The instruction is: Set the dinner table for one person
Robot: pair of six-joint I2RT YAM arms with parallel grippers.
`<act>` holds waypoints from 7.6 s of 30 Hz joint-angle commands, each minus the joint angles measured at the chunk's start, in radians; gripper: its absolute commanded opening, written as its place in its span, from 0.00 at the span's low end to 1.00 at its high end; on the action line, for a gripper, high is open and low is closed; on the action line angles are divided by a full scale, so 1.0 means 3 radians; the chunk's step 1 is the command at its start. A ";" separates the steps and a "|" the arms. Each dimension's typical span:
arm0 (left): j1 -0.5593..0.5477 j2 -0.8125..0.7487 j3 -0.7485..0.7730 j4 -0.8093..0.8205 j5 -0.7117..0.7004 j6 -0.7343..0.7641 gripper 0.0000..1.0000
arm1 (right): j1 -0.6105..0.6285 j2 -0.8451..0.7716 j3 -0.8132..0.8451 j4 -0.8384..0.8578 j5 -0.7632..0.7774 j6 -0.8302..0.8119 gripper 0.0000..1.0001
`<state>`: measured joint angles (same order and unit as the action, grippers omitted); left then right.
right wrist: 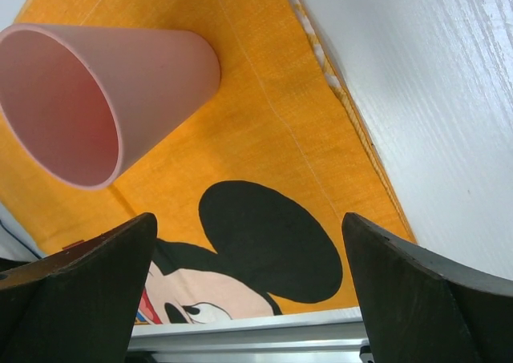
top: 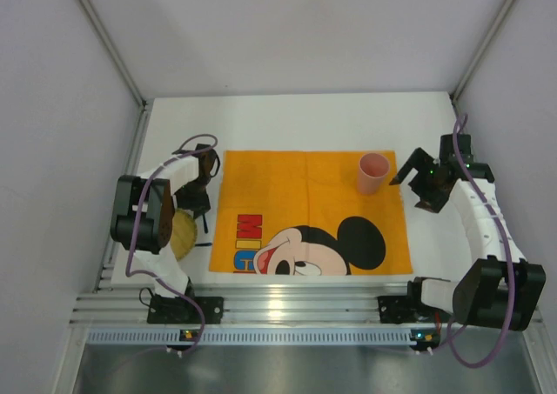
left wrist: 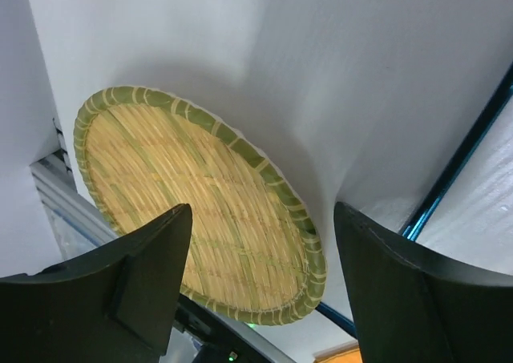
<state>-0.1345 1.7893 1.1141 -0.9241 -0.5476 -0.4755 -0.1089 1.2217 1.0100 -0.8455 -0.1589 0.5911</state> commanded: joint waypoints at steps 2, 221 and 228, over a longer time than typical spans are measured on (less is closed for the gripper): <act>0.0003 0.0212 -0.0017 0.0002 -0.0071 0.0020 0.74 | 0.0036 -0.0058 0.0141 0.0006 -0.0038 -0.0038 1.00; -0.0912 0.0652 0.1210 0.1199 0.2291 0.1268 0.34 | 0.0092 -0.0800 0.0734 -0.1461 0.0770 -0.0094 1.00; -0.1040 0.0902 0.1282 0.1143 0.2041 0.1324 0.32 | 0.0092 -0.0754 0.0744 -0.1451 0.0780 -0.0114 1.00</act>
<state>-0.4286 2.0247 1.4830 -0.5842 0.1104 -0.1020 -0.0933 0.9916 1.2301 -1.3006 0.0559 0.5705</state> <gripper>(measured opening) 0.327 0.996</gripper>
